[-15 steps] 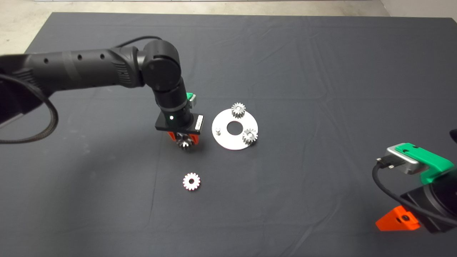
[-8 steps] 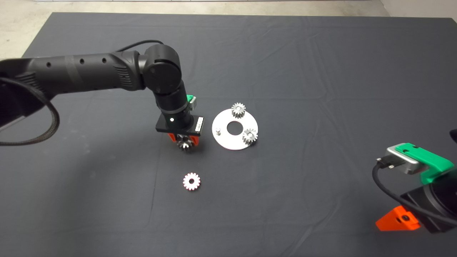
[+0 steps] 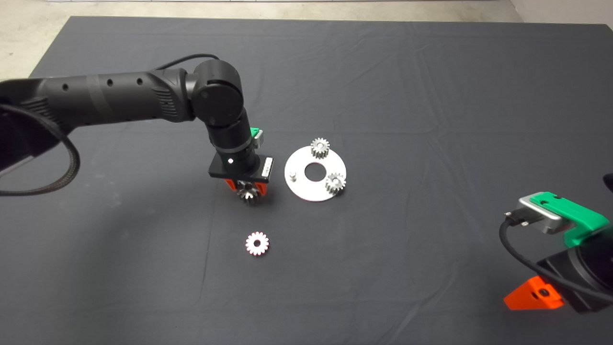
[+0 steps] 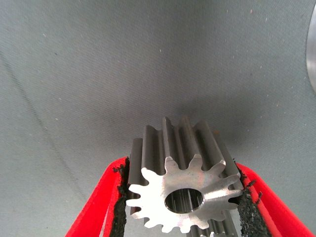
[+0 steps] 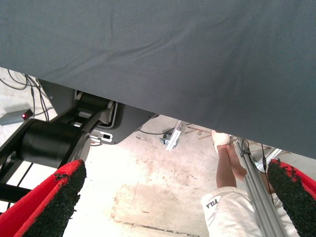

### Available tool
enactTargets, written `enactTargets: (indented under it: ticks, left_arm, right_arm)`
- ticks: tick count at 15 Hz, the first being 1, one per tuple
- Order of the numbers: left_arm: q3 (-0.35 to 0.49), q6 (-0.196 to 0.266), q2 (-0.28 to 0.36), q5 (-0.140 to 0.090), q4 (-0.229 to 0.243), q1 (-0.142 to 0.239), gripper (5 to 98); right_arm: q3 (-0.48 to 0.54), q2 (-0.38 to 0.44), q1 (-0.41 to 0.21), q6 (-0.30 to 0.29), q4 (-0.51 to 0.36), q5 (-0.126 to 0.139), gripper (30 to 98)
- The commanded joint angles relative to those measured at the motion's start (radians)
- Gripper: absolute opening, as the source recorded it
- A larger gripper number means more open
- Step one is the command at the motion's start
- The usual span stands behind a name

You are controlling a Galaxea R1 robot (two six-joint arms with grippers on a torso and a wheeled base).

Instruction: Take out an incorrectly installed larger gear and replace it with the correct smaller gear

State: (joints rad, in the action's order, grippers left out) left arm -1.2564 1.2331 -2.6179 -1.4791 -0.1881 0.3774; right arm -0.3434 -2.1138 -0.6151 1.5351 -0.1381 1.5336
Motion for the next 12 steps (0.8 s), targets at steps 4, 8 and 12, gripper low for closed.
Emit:
enactTargets:
  ticks: [4, 8, 12]
  left_arm:
    - [0.019, 0.001, -0.001, -0.007, 0.001, 0.021, 48.9]
    - [0.059, 0.005, 0.026, -0.013, 0.001, 0.020, 53.4]
    - [0.169, 0.009, 0.169, -0.012, 0.006, 0.021, 58.2]
  right_arm:
    - [0.005, 0.002, -0.015, 0.000, -0.032, 0.057, 96.9]
    - [0.005, 0.001, -0.015, 0.000, -0.032, 0.057, 96.9]
    - [0.005, -0.002, -0.015, 0.000, -0.032, 0.057, 96.9]
